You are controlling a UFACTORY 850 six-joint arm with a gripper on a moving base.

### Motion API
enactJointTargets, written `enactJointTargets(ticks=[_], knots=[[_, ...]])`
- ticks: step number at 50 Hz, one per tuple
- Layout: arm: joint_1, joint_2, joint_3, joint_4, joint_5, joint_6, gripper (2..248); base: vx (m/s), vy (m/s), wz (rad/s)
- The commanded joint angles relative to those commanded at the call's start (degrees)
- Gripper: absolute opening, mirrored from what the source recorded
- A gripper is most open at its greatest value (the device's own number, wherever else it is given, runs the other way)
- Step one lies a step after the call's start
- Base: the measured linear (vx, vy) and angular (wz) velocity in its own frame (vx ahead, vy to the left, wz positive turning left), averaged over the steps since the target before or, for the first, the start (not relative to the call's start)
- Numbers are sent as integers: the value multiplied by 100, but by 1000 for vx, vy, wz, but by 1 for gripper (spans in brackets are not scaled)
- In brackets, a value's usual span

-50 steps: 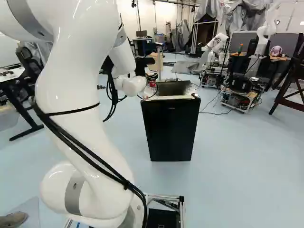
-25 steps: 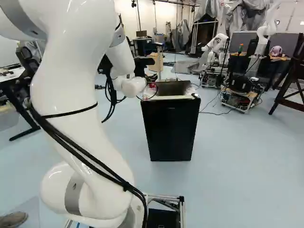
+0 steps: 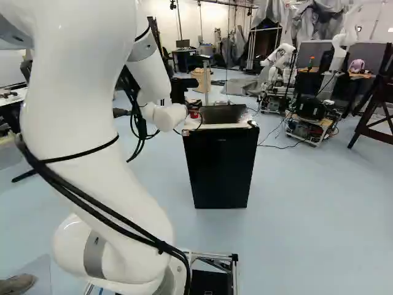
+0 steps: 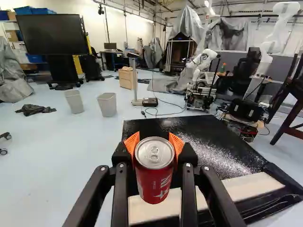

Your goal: Grab a drink from the fridge

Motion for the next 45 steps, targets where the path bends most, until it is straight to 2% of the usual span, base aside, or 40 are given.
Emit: enactJointTargets(ticks=[45], knots=[[13, 1549, 2042, -418, -156, 339, 100, 0, 0, 0]])
